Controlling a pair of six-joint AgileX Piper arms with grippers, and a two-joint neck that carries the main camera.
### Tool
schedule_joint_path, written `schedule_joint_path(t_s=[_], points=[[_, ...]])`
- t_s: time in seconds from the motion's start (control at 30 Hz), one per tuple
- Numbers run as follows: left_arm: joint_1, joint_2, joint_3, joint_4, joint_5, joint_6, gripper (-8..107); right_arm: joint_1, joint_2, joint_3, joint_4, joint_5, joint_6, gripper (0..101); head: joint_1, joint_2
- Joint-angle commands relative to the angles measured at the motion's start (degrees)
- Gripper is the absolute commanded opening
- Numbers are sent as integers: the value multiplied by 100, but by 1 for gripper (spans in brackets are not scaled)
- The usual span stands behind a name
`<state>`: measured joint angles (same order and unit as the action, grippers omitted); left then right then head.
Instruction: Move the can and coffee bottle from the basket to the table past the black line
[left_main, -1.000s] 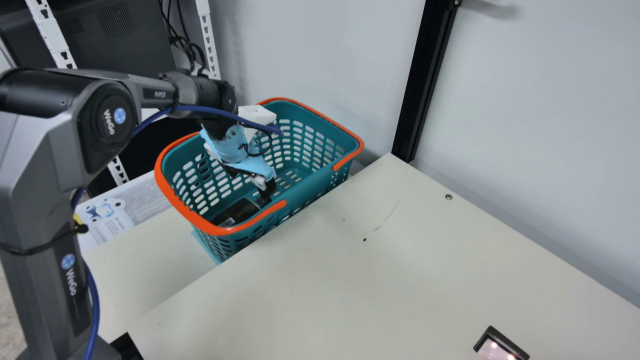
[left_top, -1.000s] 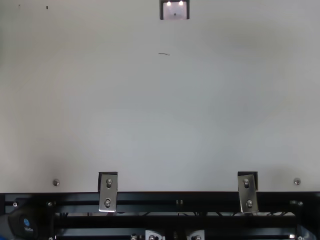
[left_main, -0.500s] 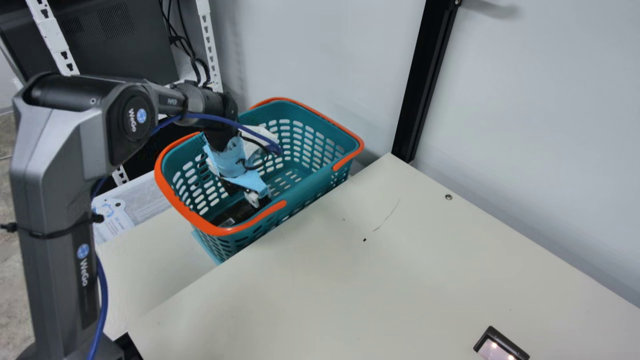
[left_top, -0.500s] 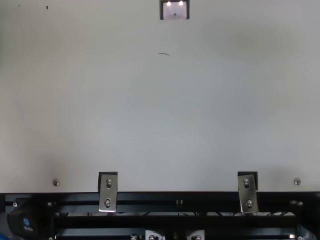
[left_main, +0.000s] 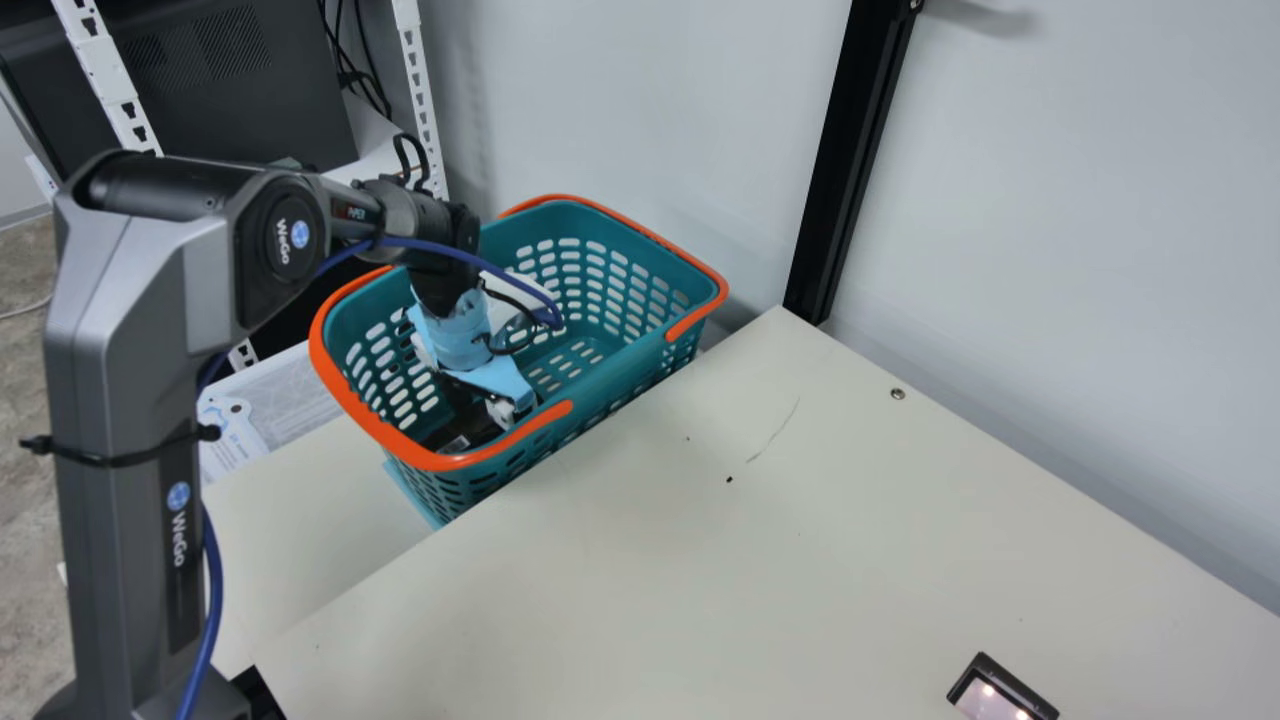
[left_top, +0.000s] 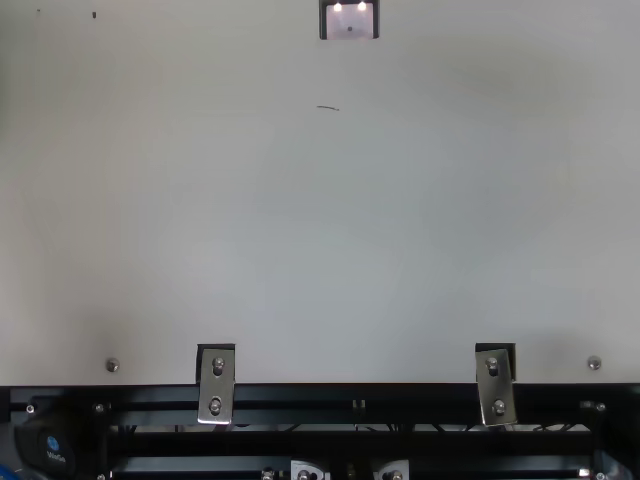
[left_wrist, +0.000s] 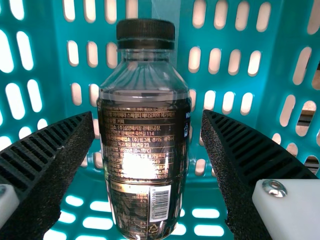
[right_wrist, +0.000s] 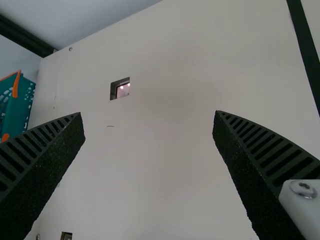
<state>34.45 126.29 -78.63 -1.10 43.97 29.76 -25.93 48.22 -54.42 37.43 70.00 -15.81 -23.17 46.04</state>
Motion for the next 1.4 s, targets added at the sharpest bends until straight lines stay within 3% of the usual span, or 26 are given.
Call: schedule_joint_path(t_s=[0.0, 0.13, 0.17, 0.2, 0.33, 0.5, 0.83, 1.13, 1.37], points=[[-6, 29, 1, 31, -11, -42, 90, 0, 0, 0, 0, 0, 0, 101, -180, 113], [-18, 64, 18, 88, -36, -137, 90, 0, 0, 0, 0, 0, 0, 101, -180, 113], [-20, 65, 26, 97, -48, -169, 43, 0, 0, 0, 0, 0, 0, 101, -180, 113], [-19, 60, 29, 102, -58, -200, 10, 0, 0, 0, 0, 0, 0, 101, -180, 113], [-23, -40, 60, 22, -196, -284, 10, 0, 0, 0, 0, 0, 0, 101, -180, 113], [-74, -569, 278, -221, -748, -262, 10, 0, 0, 0, 0, 0, 0, 101, -180, 113], [-225, -2303, 684, -1796, -1513, 383, 10, 0, 0, 0, 0, 0, 0, 101, -180, 113], [-377, -3715, 914, -2965, -1633, 785, 10, 0, 0, 0, 0, 0, 0, 101, -180, 113], [-584, -4674, 1180, -3596, -1399, 747, 10, 0, 0, 0, 0, 0, 0, 101, -180, 113]])
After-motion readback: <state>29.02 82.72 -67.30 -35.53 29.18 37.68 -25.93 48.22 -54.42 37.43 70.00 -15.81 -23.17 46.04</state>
